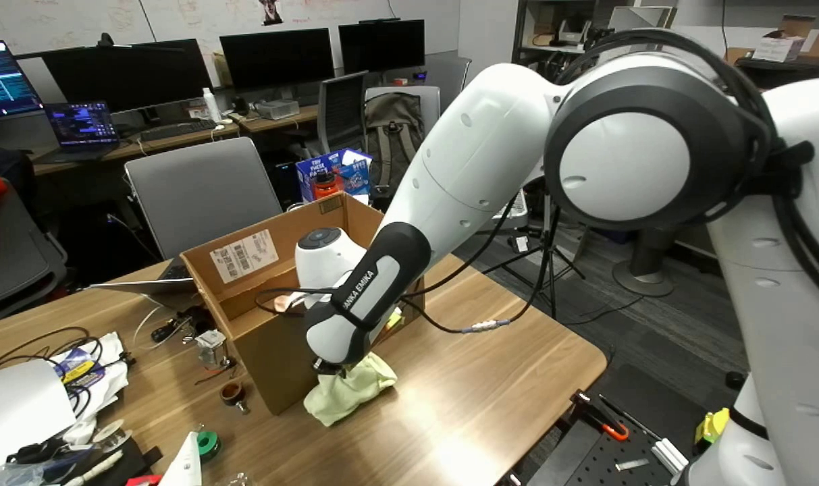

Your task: Put the yellow towel, the pink and peach shirt in the box and the green towel respectively

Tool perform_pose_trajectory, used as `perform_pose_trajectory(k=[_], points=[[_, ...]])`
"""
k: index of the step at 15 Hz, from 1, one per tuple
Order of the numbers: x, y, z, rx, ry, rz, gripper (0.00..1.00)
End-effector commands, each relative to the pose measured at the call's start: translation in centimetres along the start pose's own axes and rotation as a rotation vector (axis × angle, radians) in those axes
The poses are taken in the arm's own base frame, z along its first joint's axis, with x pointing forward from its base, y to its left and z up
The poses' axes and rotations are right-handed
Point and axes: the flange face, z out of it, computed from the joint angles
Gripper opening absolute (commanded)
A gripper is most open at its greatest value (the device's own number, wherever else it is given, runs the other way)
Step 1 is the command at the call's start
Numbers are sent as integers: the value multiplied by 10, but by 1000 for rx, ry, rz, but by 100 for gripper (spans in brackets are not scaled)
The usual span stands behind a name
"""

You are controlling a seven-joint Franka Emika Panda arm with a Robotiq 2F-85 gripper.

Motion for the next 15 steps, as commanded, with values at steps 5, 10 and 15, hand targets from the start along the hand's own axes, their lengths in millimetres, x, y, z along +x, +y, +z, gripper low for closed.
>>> perform_pose_trajectory(k=[5, 10, 15], points=[[-23, -6, -59, -41, -14, 7, 1], [-44, -4, -92, -75, -58, 16, 1], [-54, -6, -131, -109, -56, 16, 1]])
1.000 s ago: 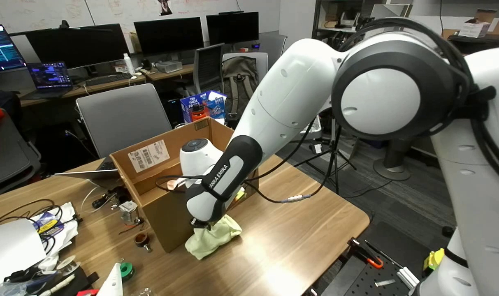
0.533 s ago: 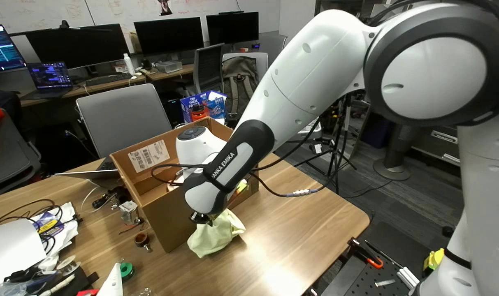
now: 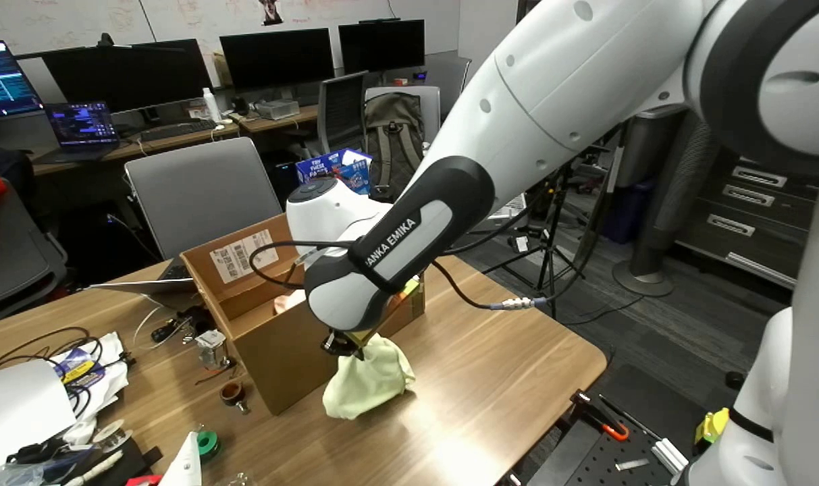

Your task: Put the yellow towel, the pink and peach shirt in the box and the green towel respectively

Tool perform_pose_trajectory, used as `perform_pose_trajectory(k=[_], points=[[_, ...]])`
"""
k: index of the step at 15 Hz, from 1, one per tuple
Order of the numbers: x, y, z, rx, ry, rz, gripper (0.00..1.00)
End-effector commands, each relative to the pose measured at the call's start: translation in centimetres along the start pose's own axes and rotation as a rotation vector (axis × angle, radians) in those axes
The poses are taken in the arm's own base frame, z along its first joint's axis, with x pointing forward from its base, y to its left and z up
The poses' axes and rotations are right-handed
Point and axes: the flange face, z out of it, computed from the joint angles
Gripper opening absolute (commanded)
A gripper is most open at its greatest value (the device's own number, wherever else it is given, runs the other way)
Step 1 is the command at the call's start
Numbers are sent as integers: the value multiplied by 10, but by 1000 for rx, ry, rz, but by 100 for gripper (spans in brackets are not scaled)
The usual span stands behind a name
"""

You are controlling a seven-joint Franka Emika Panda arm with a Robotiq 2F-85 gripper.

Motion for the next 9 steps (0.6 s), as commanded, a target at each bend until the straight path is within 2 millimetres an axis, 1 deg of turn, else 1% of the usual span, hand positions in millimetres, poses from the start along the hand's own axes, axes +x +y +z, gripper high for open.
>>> perform_pose_trajectory(k=[1, 6, 9], points=[[-15, 1, -38, -38, 18, 6, 1], [-22, -1, -72, -53, 38, -7, 1], [-24, -2, -96, -54, 65, -13, 1]])
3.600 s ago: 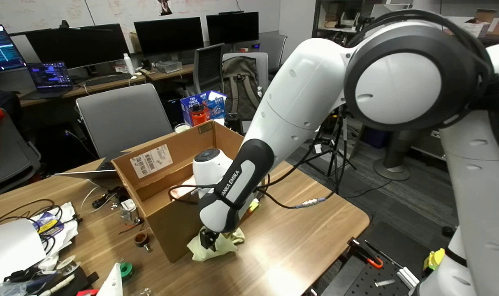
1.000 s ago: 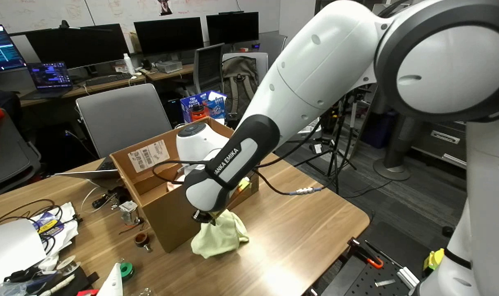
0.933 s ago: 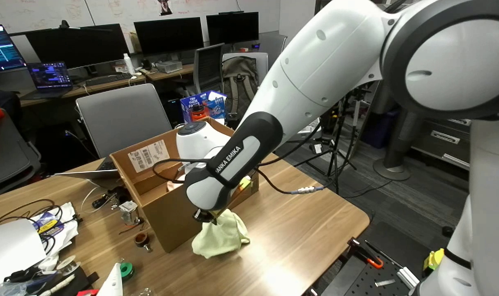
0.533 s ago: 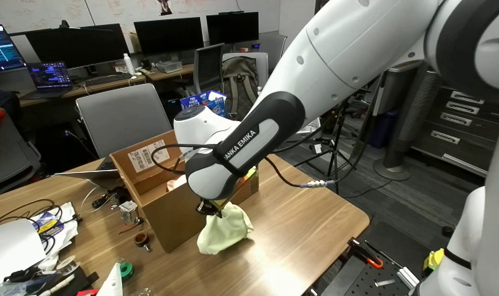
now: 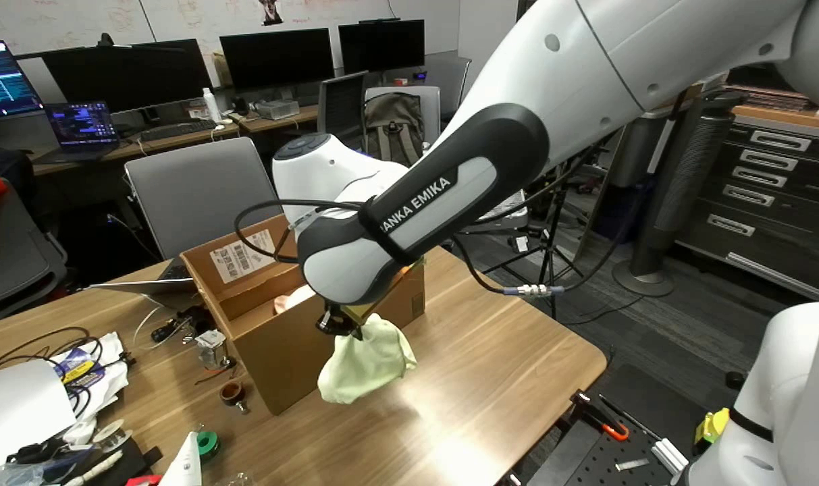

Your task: Put the yellow towel, the pink and peach shirt in the box and the green towel respectively

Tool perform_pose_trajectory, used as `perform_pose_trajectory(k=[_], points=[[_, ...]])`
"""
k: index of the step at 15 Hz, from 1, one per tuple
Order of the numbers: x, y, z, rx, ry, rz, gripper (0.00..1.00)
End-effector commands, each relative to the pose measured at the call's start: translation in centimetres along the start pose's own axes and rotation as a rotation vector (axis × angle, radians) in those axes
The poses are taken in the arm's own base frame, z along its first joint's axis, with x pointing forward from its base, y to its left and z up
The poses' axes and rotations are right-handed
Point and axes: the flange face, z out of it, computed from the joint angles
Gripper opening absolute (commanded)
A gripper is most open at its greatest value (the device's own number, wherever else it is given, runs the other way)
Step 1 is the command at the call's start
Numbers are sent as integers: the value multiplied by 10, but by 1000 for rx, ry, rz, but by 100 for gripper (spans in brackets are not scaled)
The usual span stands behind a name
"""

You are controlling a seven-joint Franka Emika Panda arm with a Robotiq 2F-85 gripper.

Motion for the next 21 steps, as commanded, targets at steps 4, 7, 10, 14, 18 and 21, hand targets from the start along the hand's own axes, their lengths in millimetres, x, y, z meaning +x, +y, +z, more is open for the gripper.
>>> perform_pose_trajectory(k=[4, 7, 10, 14, 18, 21], points=[[-6, 7, -77, -32, 99, -4, 1], [2, 17, -125, -54, 168, -3, 1], [15, 30, -167, -47, 219, 16, 1], [32, 48, -202, -52, 272, 51, 1], [48, 67, -211, -80, 315, 74, 1], [63, 81, -206, -113, 320, 81, 1]])
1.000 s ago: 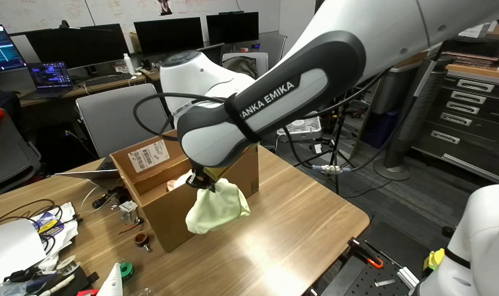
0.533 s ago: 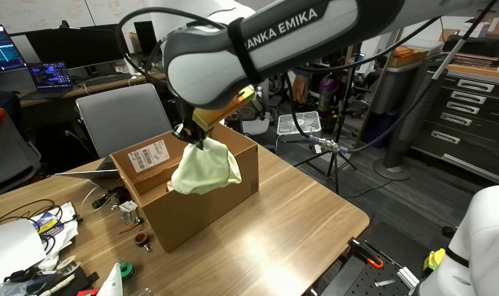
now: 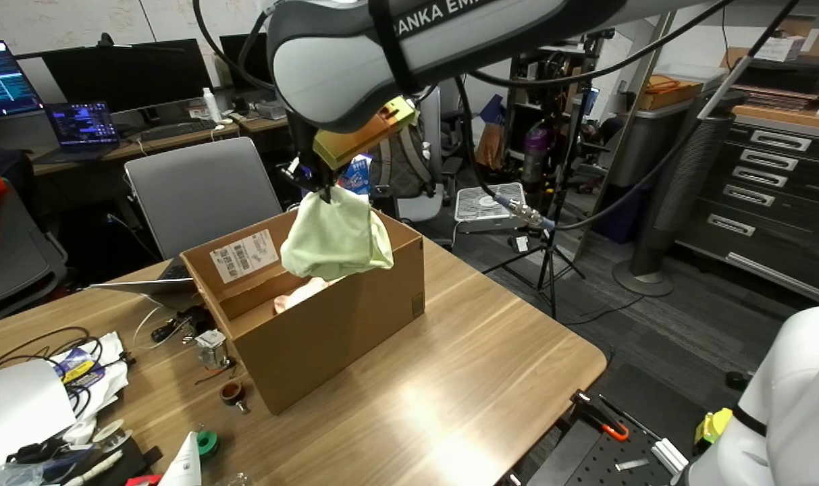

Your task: Put the yellow towel, the pink and peach shirt in the box and the green towel respectively

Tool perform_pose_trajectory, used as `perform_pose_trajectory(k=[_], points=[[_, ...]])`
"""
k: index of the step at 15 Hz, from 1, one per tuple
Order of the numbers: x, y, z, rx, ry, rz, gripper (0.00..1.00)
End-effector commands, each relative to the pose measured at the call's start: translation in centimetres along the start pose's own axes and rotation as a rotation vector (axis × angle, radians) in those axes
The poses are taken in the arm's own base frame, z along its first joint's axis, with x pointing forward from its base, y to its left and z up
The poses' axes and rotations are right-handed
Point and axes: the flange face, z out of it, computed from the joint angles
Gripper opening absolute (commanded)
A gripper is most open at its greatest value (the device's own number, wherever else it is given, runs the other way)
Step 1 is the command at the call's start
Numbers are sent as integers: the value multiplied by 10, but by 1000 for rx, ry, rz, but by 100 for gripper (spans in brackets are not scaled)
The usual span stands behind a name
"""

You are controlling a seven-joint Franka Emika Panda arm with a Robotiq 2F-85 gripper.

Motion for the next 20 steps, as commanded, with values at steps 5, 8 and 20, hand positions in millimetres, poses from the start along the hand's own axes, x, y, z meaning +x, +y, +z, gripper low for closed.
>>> perform_pose_trajectory(k=[5, 8, 20], points=[[54, 20, 20, -104, 58, -32, 1], [75, 18, 29, -129, 74, -50, 1], [130, 31, 78, -129, 78, -39, 14]])
